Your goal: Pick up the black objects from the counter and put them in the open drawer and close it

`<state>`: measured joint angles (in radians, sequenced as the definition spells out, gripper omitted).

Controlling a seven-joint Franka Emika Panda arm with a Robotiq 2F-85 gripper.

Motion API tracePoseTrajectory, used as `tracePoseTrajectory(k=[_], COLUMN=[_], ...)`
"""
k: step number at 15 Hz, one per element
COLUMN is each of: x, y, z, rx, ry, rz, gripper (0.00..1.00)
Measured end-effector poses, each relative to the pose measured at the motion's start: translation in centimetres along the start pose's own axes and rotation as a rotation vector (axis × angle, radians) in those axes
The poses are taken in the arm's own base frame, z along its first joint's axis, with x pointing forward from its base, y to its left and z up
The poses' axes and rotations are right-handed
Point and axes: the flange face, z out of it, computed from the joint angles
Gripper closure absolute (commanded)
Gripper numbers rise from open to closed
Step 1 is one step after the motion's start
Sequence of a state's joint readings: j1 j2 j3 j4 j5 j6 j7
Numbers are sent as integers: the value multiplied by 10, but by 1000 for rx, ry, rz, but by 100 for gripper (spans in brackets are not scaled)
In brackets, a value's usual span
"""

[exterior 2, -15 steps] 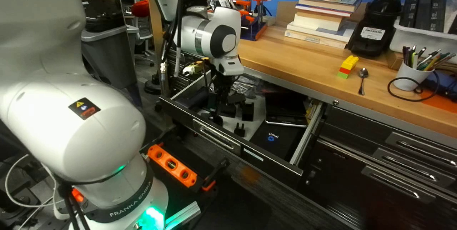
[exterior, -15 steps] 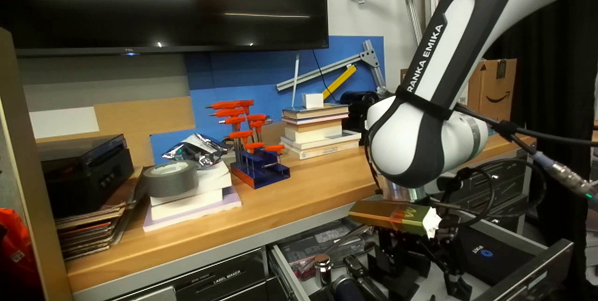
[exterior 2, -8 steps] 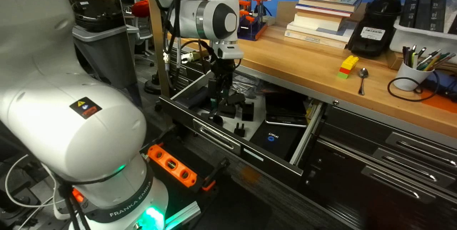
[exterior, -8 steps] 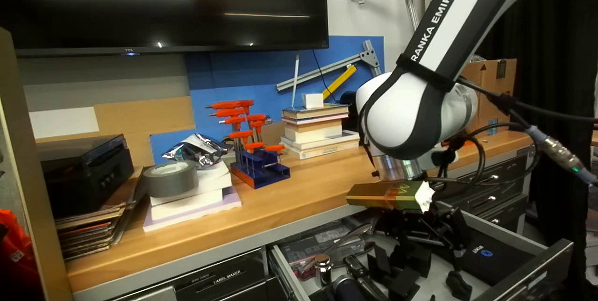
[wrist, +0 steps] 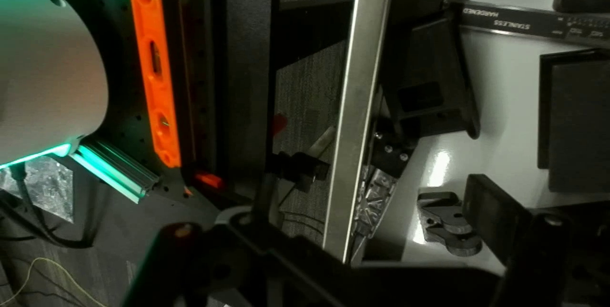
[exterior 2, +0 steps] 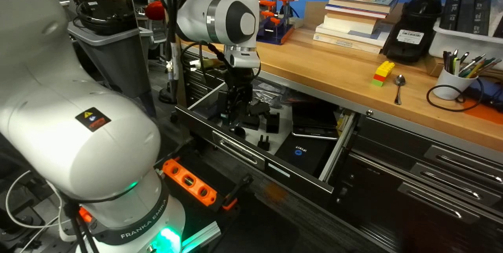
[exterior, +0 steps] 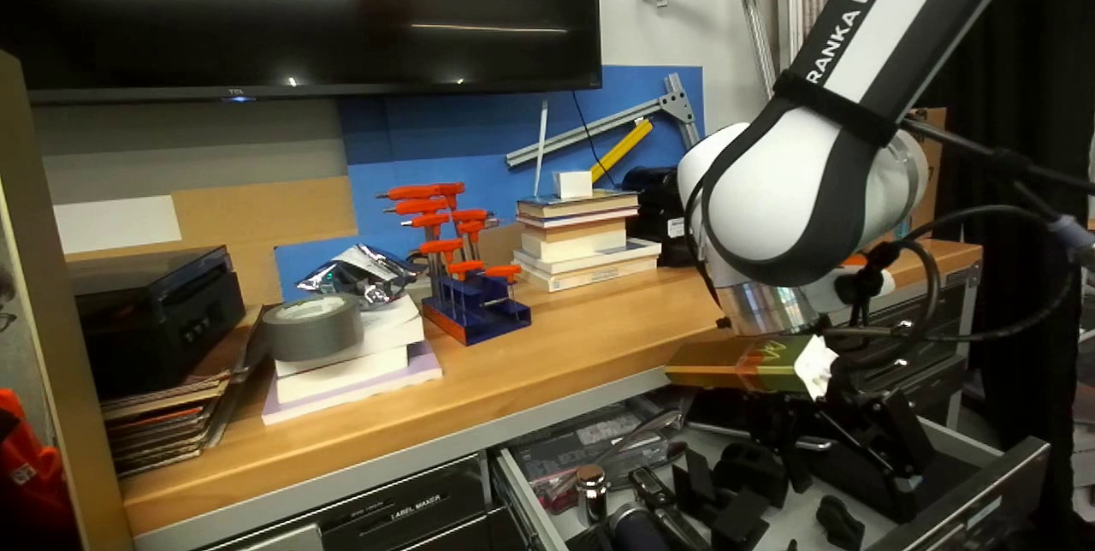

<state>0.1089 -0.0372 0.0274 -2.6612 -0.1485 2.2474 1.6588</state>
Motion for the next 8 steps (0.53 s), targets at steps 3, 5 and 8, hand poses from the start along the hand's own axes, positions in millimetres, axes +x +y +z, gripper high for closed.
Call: tracePoseTrajectory(k=[3,5,8], x=[-1,-2,-1], y=[12,15,11], z=[13,21,25], rx=[-18,-5,58], ry=[-2,-7,-27], rz=[-1,-10,-33], gripper=[0,0,0])
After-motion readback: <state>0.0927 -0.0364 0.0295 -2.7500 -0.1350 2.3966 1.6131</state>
